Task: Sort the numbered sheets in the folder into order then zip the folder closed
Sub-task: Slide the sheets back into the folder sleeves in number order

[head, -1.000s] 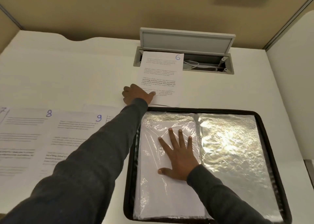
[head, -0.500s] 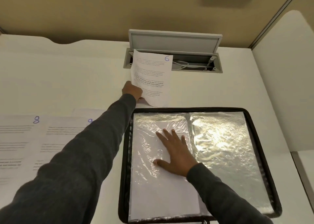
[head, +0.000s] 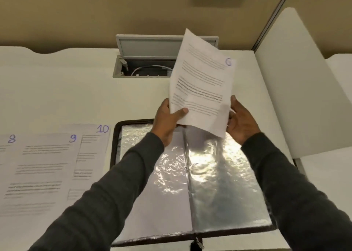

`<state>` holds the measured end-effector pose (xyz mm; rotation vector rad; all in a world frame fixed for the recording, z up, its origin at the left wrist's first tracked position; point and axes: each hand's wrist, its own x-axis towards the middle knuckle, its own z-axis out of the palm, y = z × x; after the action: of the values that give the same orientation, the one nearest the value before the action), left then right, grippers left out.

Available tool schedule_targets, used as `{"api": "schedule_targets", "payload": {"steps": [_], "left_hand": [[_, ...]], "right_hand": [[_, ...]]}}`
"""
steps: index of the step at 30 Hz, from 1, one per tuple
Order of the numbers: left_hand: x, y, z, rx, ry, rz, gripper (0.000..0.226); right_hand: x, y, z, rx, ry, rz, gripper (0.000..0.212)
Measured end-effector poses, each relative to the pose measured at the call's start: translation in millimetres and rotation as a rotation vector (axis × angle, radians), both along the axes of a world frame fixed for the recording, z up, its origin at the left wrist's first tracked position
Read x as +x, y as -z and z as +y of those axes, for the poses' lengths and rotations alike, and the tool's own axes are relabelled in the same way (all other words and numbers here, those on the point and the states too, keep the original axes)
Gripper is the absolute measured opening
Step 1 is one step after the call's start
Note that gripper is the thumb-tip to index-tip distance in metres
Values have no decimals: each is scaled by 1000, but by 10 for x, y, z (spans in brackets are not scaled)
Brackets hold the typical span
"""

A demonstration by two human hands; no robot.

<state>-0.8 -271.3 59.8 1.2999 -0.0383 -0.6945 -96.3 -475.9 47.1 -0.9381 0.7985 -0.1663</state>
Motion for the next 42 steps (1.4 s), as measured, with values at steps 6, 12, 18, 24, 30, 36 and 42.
{"api": "schedule_targets", "payload": {"steps": [6, 12, 18, 24, 30, 36, 42], "left_hand": [[-253, 176, -471, 235, 288, -323, 51], [-198, 663, -929, 1118, 623, -1055, 50], [-211, 742, -1095, 1122, 574, -1110, 18], [-229, 729, -1034, 1026, 507, -1140, 6], [-265, 695, -950, 925, 474, -1149, 15], [-327, 598, -938, 848, 472, -1149, 10], [-398, 560, -1038, 813, 561, -1150, 12]], "right_hand": [[-241, -227, -748, -381, -9, 45, 36], [-339, -553, -1189, -638, 126, 36, 27], [-278, -658, -1372, -550, 200, -78, 26], [-173, -652, -1383, -379, 226, -159, 32], [-7, -613, -1271, -220, 225, -226, 36], [136, -579, -1148, -122, 208, -269, 34], [206, -575, -1115, -66, 210, -272, 36]]}}
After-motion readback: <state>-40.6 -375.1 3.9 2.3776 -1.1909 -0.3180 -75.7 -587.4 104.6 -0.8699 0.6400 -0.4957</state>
